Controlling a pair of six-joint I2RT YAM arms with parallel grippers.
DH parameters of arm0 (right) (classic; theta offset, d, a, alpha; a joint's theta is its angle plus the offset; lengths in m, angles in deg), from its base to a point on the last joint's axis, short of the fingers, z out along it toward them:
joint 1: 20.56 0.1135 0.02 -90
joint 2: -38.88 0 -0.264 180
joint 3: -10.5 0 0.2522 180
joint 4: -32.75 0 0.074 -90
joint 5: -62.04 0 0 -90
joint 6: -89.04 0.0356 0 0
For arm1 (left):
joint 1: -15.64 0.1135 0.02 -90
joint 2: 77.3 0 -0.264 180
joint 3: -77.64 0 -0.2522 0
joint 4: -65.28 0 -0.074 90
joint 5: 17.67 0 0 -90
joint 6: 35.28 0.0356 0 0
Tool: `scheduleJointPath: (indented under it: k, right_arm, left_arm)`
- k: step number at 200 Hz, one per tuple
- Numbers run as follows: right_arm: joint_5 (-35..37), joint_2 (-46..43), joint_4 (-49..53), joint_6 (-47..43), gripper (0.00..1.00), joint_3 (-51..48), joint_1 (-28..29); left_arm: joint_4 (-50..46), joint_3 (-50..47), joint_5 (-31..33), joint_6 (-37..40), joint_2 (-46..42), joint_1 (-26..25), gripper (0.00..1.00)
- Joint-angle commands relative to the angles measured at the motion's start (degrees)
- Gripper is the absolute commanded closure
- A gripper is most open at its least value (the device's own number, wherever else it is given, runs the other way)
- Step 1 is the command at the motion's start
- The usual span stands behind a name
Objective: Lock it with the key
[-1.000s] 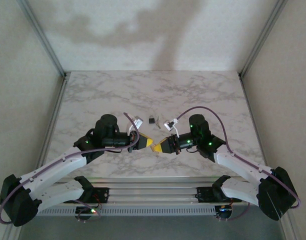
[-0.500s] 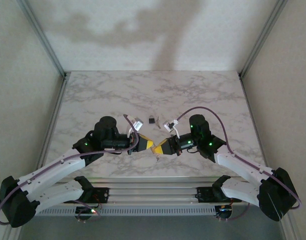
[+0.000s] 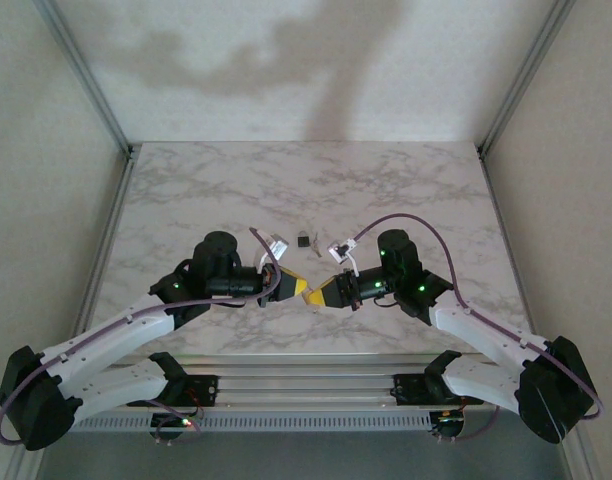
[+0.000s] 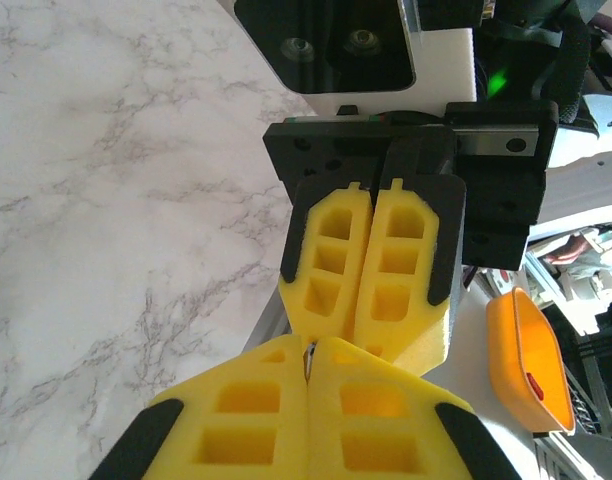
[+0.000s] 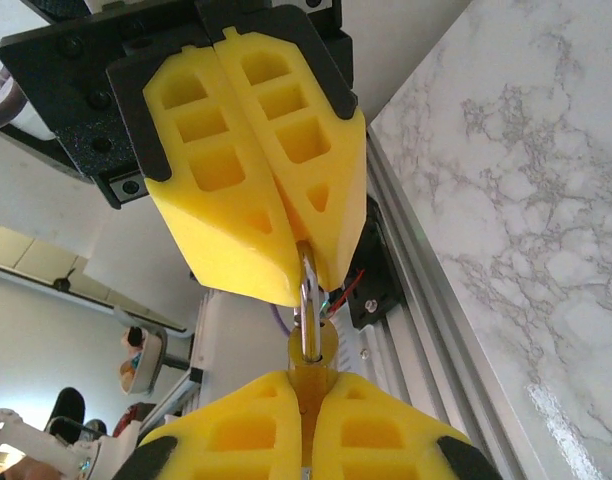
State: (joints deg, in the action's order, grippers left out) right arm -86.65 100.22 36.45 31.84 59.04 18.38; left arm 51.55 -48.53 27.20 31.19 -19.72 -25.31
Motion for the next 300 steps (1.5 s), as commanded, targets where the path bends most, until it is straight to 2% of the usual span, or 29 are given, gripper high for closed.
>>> scheduleJointPath:
  k: [1,106,152,203,272,300]
  right_arm:
    - [5.13,-2.25,-14.91,1.91,1.0,2.43,0.44]
    - [-3.11,-1.31,-30.13,10.16,1.0,1.49,0.44]
    - [0.95,-1.44,-20.19,4.42,1.0,3.39,0.44]
    - [4.18,-0.32,-13.82,0.58,1.0,5.02,0.48]
    - [3.11,0.63,-9.01,-1.97,1.0,5.53,0.46]
    - [3.24,-0.09,-4.88,-4.45,0.83,5.56,0.51]
  left_arm:
    - [-4.34,-0.35,-3.73,1.55,1.87,-3.21,1.0]
    - [-4.0,-0.79,-4.5,1.84,1.22,-5.63,1.0]
    - [-3.79,-0.86,-6.02,1.91,1.04,-6.86,1.0]
    - [-4.41,-0.53,-5.98,2.44,0.78,-7.55,1.0]
    - [-7.28,0.96,1.95,3.28,0.1,-6.24,1.0]
    - [-6.81,1.15,2.36,1.51,1.92,-2.73,1.0]
